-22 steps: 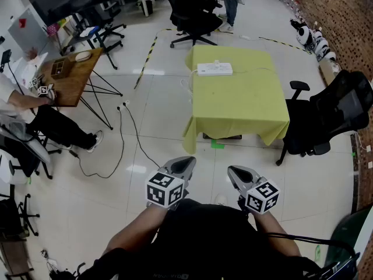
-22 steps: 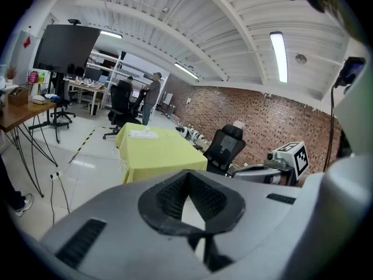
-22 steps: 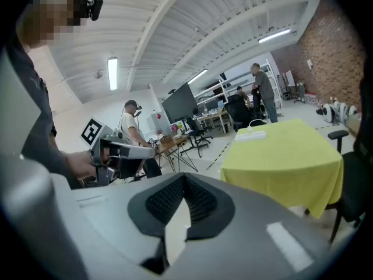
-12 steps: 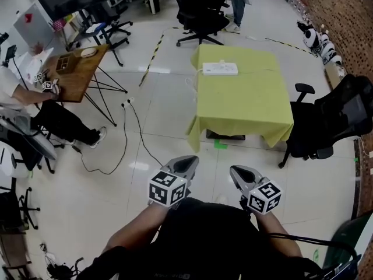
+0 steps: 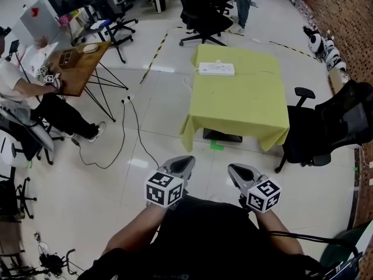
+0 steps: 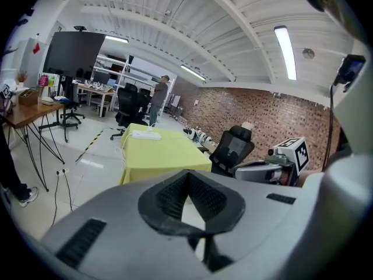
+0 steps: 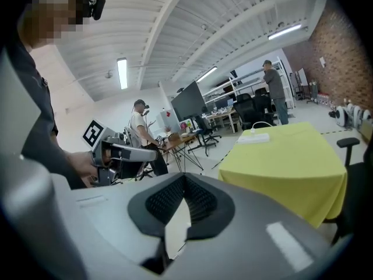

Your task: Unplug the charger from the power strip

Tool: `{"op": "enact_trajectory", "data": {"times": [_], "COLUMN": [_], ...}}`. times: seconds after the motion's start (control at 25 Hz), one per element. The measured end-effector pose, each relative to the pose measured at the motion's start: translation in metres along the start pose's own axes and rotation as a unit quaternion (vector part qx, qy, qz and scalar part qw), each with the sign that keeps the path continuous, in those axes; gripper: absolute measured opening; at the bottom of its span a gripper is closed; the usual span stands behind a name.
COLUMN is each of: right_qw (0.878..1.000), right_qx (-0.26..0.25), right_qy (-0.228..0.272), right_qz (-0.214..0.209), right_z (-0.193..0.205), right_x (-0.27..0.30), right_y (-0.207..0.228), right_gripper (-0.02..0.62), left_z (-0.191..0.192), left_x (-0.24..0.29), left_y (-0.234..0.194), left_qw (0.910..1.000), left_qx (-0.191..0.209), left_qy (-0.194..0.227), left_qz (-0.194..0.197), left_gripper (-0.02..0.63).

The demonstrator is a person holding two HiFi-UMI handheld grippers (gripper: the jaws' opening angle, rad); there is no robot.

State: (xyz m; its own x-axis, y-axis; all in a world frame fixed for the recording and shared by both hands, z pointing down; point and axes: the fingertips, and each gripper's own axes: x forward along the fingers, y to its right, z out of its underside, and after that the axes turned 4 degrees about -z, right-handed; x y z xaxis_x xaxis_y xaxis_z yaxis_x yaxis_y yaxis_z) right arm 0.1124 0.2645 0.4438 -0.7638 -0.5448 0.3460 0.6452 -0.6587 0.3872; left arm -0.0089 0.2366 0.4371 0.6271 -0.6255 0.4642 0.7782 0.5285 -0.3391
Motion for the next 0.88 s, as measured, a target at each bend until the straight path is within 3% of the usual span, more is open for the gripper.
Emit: {"op": "enact_trajectory", "data": {"times": [0.52,0.88], "right_qw": [1.0,0.999], "right_qx": [0.004,0.014], "right_qy": [-0.002,-0.009], "right_qz": [-0.026,-0.029], "right_z": [0.01,0.006], "right_x": [-0.049,-0.023], "right_y": [0.05,0.062], "right_gripper": [0.003,0.003], "left_z": [0.006,0.002], "left_x": [0.034,0.044], "left_y": [0.057,0.023], "left_qw": [0.9992,0.9986], "left_qx": [-0.009,-0.021], "left_qy": [0.014,0.003], "left_qz": [-0.035,-0.048], "left_gripper": [0.005,0.006]}}
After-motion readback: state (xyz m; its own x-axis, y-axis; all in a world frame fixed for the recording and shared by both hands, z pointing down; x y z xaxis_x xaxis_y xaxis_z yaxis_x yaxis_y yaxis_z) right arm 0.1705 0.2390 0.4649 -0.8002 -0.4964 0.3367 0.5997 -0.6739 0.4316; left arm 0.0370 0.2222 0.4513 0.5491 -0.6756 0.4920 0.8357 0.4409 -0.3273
